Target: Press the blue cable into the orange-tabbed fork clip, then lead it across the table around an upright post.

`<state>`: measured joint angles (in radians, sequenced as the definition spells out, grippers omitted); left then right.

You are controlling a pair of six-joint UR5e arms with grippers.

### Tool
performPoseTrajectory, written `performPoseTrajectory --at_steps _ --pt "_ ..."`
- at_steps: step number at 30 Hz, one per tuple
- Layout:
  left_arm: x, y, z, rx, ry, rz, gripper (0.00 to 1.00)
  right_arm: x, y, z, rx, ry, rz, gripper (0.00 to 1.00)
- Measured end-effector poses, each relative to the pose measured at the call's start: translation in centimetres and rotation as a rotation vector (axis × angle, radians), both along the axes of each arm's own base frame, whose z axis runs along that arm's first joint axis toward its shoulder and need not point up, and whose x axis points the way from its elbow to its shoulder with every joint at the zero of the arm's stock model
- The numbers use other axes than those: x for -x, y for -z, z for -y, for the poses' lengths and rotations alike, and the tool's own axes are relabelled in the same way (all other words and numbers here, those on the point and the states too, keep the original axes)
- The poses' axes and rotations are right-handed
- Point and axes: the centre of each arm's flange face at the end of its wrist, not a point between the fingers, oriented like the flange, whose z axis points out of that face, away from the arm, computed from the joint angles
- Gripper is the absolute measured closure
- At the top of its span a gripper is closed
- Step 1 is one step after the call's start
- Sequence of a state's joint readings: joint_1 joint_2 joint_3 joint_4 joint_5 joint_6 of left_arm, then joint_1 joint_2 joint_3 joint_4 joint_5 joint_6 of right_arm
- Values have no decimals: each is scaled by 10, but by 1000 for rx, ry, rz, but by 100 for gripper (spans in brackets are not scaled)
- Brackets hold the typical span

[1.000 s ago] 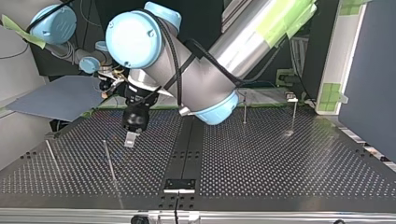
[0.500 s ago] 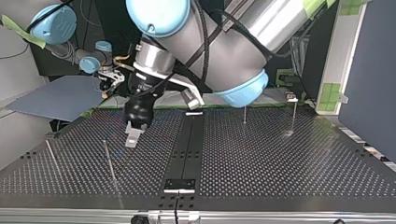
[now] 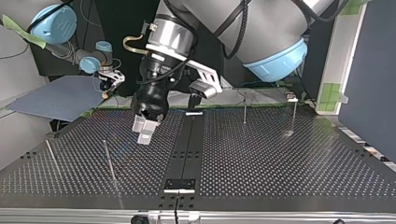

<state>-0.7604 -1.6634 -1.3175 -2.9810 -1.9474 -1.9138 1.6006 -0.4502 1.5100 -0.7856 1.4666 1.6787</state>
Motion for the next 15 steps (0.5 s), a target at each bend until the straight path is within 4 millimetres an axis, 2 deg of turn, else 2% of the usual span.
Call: performPoseTrajectory --at_steps 4,15 --pt "0 13 -2 -6 -35 2 1 0 0 0 0 0 0 100" --pt "-27 106 12 -76 -121 -67 1 -1 0 0 -1 0 1 100"
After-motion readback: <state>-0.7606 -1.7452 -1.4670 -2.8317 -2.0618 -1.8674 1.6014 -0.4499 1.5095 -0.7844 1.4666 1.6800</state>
